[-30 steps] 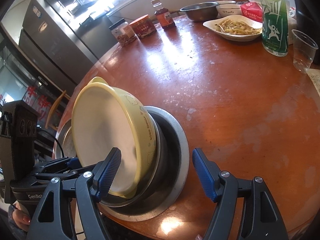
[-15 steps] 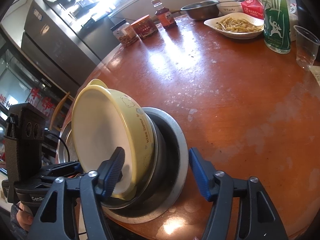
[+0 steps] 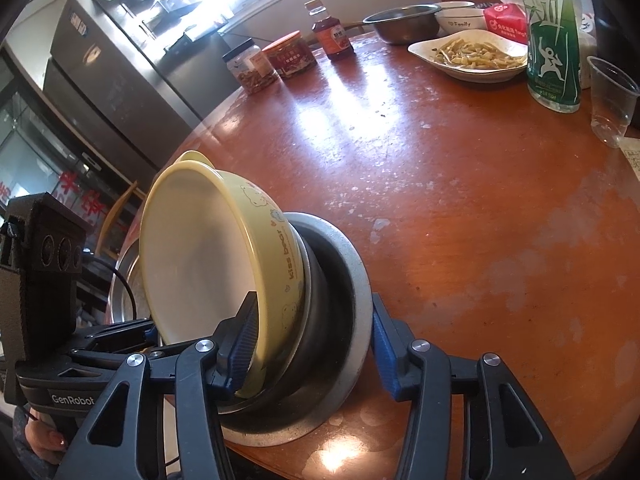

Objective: Organize plates and bowls
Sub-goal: 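Clamp the bowl stack rim with the right gripper while the left gripper holds it, then carry the bowl stack with both grippers toward the pink plate stack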

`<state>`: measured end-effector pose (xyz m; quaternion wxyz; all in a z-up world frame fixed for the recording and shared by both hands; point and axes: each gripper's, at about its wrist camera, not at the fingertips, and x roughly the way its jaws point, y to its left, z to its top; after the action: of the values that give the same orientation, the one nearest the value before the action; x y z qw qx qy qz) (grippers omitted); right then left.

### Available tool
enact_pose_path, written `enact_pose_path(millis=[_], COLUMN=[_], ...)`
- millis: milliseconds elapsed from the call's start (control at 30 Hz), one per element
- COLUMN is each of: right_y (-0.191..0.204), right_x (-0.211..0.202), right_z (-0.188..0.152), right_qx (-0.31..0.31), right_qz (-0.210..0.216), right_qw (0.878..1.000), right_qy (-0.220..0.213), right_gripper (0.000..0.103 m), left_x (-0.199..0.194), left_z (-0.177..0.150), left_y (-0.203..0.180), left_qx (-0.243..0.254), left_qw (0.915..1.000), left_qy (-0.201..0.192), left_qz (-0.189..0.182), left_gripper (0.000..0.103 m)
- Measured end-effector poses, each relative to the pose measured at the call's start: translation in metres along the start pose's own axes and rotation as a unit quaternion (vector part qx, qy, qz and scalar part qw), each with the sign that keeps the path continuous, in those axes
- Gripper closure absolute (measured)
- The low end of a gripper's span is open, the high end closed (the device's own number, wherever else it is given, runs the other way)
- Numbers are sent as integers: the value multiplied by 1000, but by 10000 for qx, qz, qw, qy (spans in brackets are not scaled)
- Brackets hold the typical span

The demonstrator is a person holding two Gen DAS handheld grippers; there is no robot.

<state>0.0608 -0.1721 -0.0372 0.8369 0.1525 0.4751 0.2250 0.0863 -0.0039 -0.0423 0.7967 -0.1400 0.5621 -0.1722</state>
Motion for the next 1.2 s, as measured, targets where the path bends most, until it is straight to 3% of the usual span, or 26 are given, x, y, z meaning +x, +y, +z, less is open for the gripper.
enact_pose_path(millis=[667,1200], right_y=[15,65], right_x=[-23,-20], right_z=[9,19], right_qx=[-186,-580], right_qz=[79,245], right_qw=[9992,9971], right_qy=[-357,-418], right_gripper=[50,50], left_x=[-41,-89], left_z=[-7,-13], left_y=[-10,15], left_qx=[226,129], left_qw=[9989,9964], left_qy=[-393,-802], left_qz=[120,247], left_gripper=[42,42])
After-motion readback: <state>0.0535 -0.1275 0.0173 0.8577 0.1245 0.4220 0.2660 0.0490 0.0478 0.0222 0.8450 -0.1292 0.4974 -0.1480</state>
